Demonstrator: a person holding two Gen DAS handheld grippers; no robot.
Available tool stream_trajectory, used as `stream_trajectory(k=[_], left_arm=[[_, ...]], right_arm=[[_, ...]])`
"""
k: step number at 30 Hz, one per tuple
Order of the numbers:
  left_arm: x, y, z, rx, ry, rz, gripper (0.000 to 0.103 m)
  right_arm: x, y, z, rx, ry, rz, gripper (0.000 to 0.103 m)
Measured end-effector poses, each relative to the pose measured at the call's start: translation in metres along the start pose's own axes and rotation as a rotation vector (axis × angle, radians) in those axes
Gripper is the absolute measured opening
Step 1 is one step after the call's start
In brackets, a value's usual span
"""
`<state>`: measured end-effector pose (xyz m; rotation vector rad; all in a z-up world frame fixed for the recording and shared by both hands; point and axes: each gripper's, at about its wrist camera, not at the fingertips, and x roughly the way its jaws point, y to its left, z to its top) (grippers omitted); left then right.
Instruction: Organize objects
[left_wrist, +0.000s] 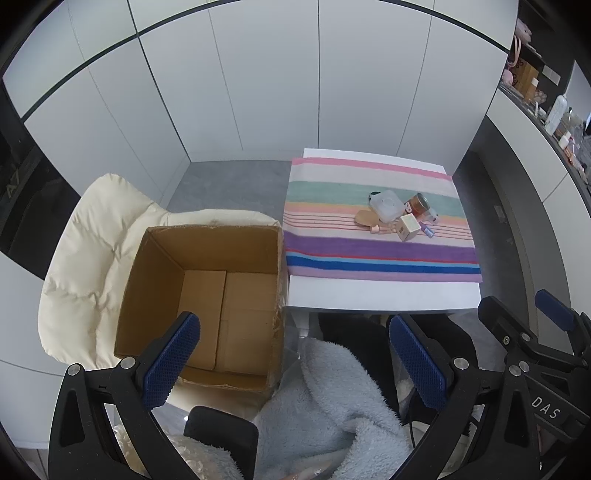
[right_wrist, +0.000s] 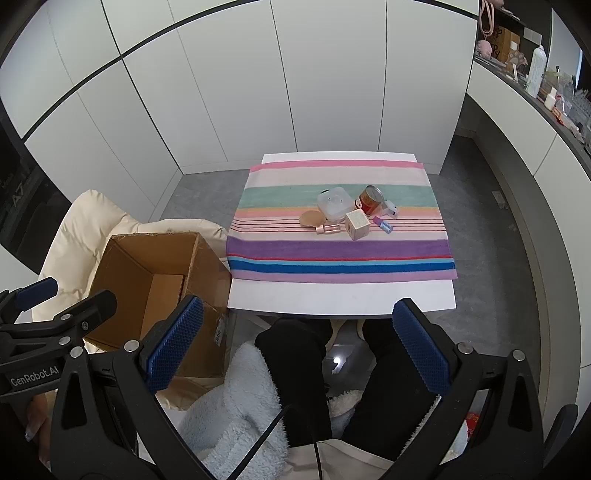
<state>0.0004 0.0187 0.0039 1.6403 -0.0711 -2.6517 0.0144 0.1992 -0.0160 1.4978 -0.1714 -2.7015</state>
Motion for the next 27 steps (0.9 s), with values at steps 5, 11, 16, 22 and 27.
stream_trajectory(k=[5, 11, 16, 22, 27], left_arm=[[0.002, -0.013, 0.004, 0.013, 0.001, 0.002, 0.103], [0.002, -0.041, 0.009, 0.051, 0.001, -0.015, 0.103], [0.003, -0.07, 0.011, 0.088, 0.003, -0.018, 0.103], [0.007, -0.104, 0.011, 0.112, 0.018, -0.029, 0.103], [0.0, -0.13, 0.012, 0.128, -0.001, -0.038, 0.103]], right_arm=[[-0.005, -0.011, 0.008, 0.007, -0.001, -0.002, 0.103], [-0.008, -0.037, 0.009, 0.042, -0.01, -0.024, 0.103], [-0.011, -0.068, 0.01, 0.077, -0.02, -0.039, 0.103], [-0.016, -0.1, 0.006, 0.107, -0.024, -0.062, 0.103], [-0.022, -0.125, 0.003, 0.122, -0.036, -0.073, 0.103]])
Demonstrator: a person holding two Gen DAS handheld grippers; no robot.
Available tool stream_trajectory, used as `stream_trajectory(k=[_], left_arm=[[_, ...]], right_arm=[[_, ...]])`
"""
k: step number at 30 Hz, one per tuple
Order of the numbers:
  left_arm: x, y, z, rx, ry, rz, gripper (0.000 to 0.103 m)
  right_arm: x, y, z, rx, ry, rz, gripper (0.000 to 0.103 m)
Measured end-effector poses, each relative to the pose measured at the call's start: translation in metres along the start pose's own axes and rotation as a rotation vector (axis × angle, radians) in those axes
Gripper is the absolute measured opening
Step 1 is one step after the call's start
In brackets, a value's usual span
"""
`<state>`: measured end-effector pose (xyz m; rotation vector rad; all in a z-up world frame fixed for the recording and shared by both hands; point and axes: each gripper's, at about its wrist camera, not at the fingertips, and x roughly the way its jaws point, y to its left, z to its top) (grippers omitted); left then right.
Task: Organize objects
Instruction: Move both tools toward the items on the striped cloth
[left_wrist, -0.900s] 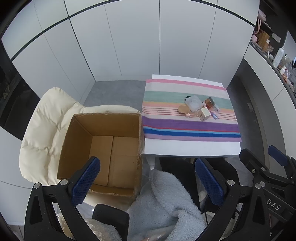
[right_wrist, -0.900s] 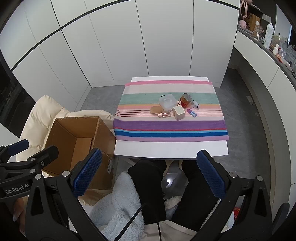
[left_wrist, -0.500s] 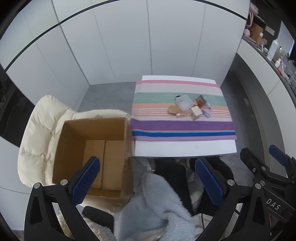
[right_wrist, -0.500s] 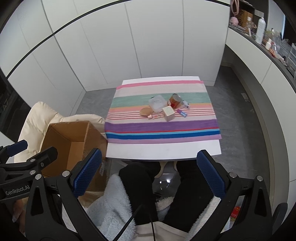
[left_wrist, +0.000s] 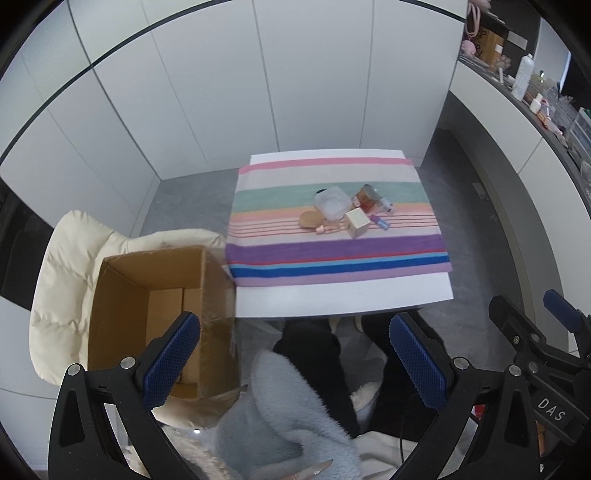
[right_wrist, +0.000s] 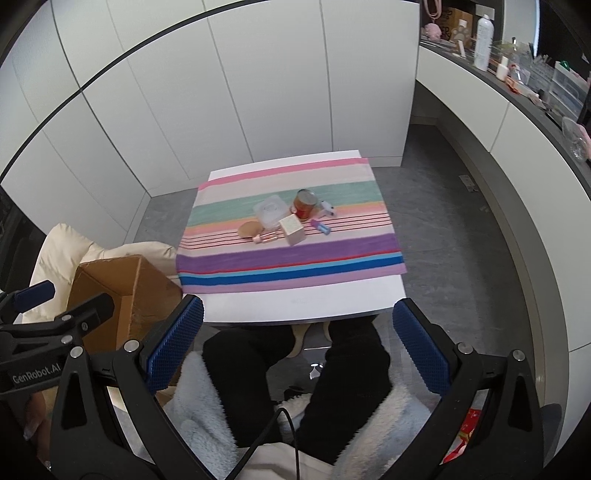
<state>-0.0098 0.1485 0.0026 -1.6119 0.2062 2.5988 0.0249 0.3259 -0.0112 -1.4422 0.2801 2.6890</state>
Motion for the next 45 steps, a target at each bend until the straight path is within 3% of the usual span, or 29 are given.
stream_trajectory(k=[10, 15, 23, 45], left_arm=[[0.002, -0.048, 0.009, 0.04, -0.005, -0.032, 0.103], [0.006, -0.049, 0.011, -0.001, -0.035, -0.048, 0.103], [0.025, -0.055, 0.014, 0.012, 0.007, -0.051, 0.103], [0.085, -0.04, 0.036, -0.032, 0.089, -0.073, 0.103]], right_arm=[[-0.007, -0.047, 0.002, 0.045, -0.029, -0.033, 0.103], [-0.007, -0.064, 0.006, 0.069, -0.033, -0.033, 0.103], [-0.002, -0.072, 0.008, 0.079, -0.035, -0.059, 0.103], [0.056, -0.074, 0.02, 0.092, 0.062, -0.08, 0.103]])
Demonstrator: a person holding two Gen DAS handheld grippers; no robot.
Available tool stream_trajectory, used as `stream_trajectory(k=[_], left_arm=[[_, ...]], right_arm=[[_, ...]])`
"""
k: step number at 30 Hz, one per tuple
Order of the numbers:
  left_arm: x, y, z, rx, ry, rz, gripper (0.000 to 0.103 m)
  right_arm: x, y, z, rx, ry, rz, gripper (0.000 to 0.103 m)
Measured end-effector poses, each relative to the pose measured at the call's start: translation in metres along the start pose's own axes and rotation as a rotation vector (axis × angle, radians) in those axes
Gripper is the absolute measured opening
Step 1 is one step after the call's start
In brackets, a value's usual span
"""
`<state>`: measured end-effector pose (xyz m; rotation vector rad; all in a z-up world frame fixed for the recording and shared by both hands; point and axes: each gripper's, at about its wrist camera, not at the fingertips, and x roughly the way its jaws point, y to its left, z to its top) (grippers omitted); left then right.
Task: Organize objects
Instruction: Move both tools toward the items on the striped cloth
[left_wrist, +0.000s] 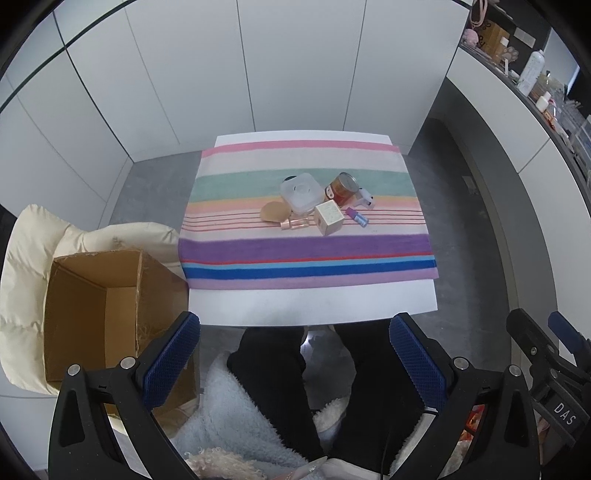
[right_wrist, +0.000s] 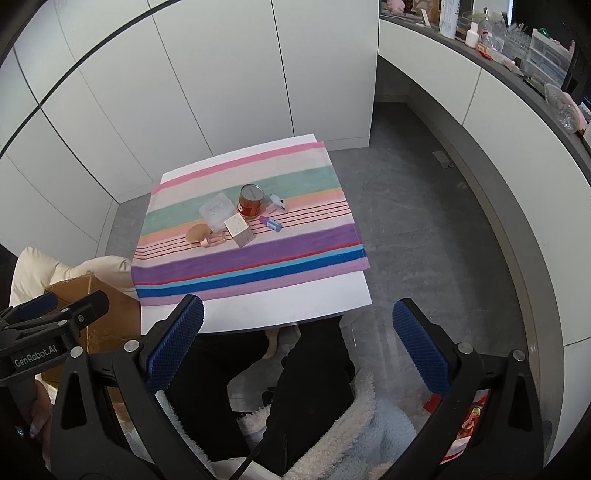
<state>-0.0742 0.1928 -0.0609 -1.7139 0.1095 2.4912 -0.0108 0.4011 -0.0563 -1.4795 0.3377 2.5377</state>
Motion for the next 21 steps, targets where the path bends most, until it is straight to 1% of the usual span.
stream_trajectory(k=[2, 3, 16, 21], left_arm=[[0.005, 0.002, 0.003, -0.003, 0.007, -0.002, 0.103], [0.007, 0.002, 0.005, 0.016, 0.011, -0.022, 0.103], [0.039, 0.011, 0.028, 0.006, 0.036, -0.012, 0.103], [0.061, 0.017, 0.041, -0.014, 0.049, -0.007, 0.103]], right_arm=[[0.004, 0.0, 0.002, 0.0, 0.005, -0.002, 0.103], [0.005, 0.001, 0.003, -0.001, 0.008, -0.002, 0.103], [0.038, 0.01, 0.02, -0.006, 0.055, -0.013, 0.103], [0.056, 0.012, 0.026, -0.007, 0.077, -0.015, 0.103]])
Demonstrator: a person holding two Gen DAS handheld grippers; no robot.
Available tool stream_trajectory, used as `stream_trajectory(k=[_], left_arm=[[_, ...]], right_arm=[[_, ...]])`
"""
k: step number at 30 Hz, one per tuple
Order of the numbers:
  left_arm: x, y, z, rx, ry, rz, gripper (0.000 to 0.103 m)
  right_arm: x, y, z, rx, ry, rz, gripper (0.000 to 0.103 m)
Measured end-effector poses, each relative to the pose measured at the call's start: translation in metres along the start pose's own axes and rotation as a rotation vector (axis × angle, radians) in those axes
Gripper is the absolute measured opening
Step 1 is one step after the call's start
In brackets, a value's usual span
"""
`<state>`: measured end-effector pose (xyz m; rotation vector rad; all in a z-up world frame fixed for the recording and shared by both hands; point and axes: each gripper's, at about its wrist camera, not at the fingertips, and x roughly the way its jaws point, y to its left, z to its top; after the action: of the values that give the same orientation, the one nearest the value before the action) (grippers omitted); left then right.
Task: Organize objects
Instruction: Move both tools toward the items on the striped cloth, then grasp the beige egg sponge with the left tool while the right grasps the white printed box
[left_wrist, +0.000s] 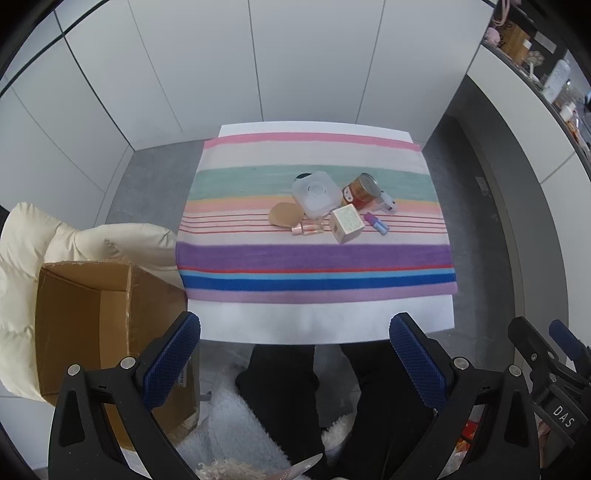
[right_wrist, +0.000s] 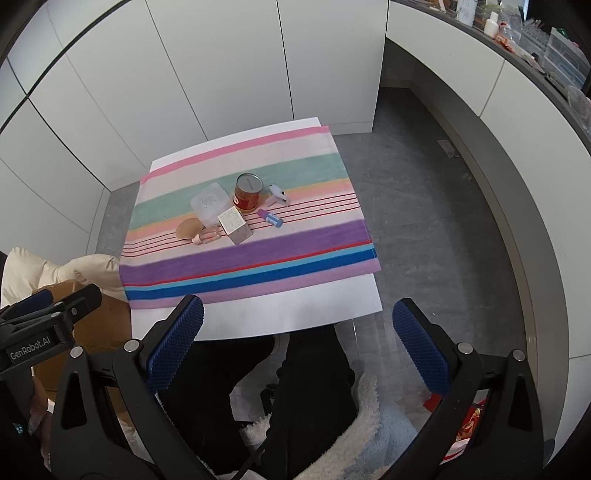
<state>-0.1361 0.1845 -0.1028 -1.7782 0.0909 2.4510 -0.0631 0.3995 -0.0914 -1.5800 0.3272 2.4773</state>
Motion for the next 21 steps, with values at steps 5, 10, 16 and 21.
stream_trajectory(k=[5, 10, 16, 21], left_arm=[[0.029, 0.006, 0.019, -0.021, 0.016, 0.001, 0.103], [0.062, 0.011, 0.036, -0.049, 0.026, -0.017, 0.103], [0.105, 0.019, 0.057, -0.087, -0.024, -0.019, 0.103], [0.157, 0.023, 0.073, -0.062, -0.047, 0.039, 0.102]], right_arm=[[0.03, 0.005, 0.014, 0.0, 0.012, -0.008, 0.103], [0.071, 0.011, 0.03, -0.018, 0.017, -0.016, 0.103], [0.121, 0.016, 0.049, -0.056, -0.04, 0.015, 0.103], [0.168, 0.018, 0.062, -0.066, -0.084, 0.024, 0.102]])
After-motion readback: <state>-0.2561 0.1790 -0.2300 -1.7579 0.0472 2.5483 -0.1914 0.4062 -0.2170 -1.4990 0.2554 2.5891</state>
